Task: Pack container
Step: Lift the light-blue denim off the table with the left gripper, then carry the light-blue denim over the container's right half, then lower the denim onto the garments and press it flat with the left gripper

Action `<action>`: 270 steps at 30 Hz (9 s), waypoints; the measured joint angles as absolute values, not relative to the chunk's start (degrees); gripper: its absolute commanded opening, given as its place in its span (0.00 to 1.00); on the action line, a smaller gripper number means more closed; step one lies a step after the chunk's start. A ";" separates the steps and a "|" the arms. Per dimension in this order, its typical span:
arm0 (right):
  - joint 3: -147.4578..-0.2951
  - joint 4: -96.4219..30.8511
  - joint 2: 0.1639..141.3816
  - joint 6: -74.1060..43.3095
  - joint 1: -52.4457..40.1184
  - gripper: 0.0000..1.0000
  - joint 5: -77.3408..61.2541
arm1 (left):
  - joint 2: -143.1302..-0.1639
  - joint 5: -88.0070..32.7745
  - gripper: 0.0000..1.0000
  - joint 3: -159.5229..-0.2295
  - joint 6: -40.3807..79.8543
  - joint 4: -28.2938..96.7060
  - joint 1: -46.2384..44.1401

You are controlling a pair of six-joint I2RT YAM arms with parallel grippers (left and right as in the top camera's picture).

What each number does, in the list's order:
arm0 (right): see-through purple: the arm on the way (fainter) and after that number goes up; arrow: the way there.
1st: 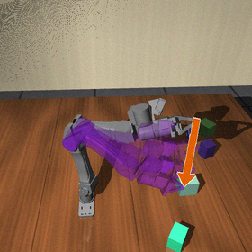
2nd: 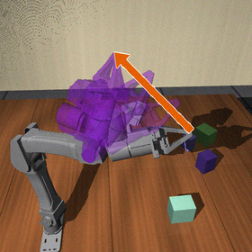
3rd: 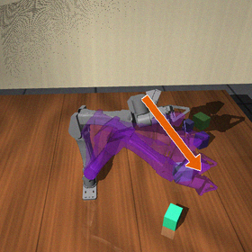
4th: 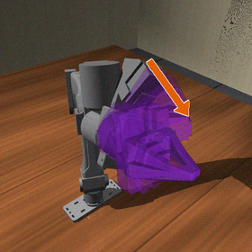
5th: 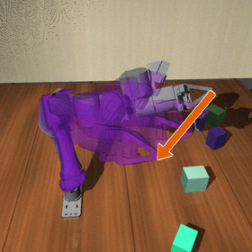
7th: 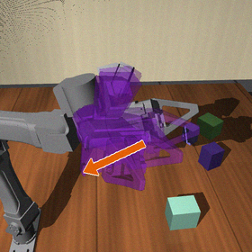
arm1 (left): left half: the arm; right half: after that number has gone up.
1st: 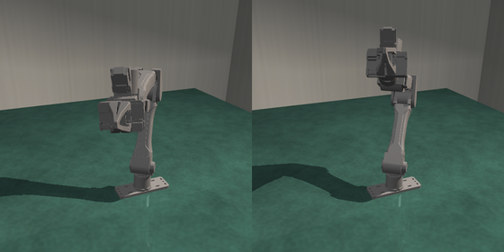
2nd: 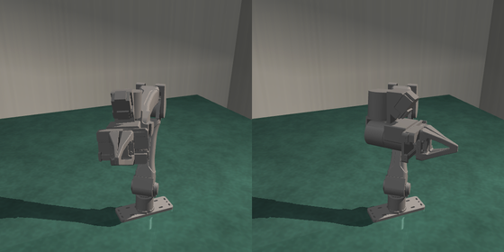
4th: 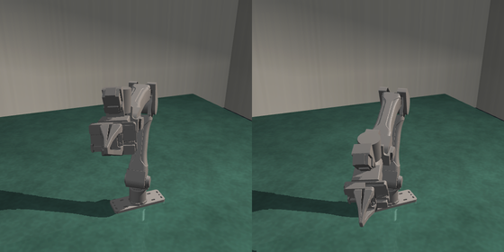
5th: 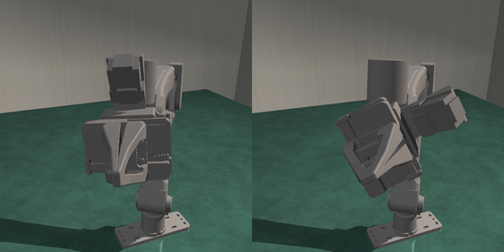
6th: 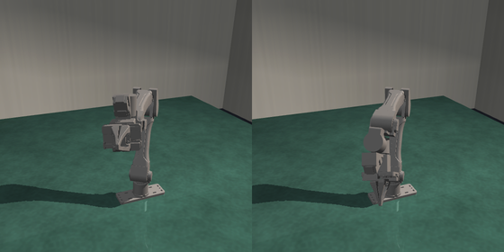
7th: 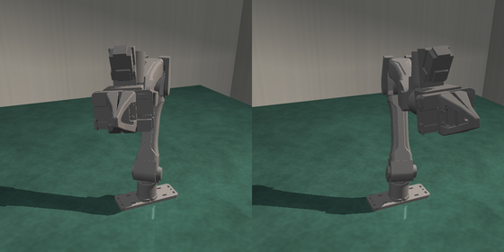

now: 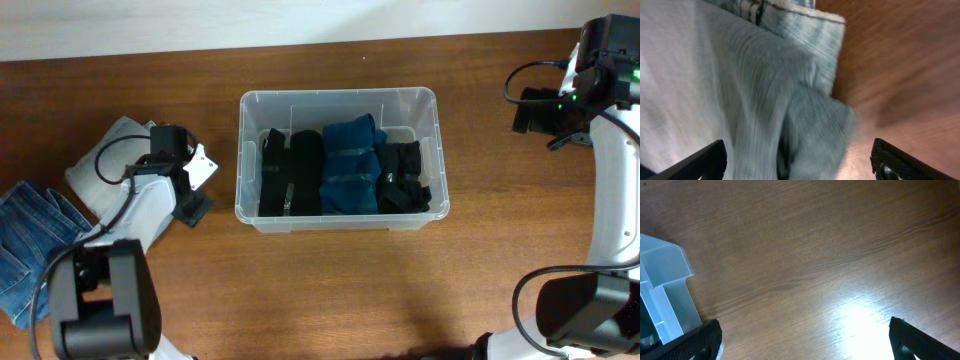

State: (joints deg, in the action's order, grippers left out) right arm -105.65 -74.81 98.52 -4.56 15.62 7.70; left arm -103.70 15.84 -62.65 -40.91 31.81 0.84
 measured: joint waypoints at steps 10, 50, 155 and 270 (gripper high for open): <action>-105.65 -74.81 98.52 -4.58 15.62 0.98 7.70 | -106.74 21.52 0.84 -62.61 -41.06 26.85 0.82; -105.65 -74.81 98.52 -4.54 15.62 0.99 7.70 | -108.64 23.00 0.00 -63.83 -43.51 25.65 4.21; -105.65 -74.81 98.52 -4.54 15.62 0.99 7.70 | -106.45 43.40 0.00 -95.26 -23.97 22.46 -50.13; -105.65 -74.81 98.52 -4.47 15.62 0.99 7.68 | -133.58 -7.77 0.01 -133.25 14.41 54.33 -45.12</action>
State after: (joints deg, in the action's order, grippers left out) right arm -105.65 -74.81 98.52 -4.47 15.62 7.68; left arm -133.58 -7.77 -133.25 14.41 54.33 -45.12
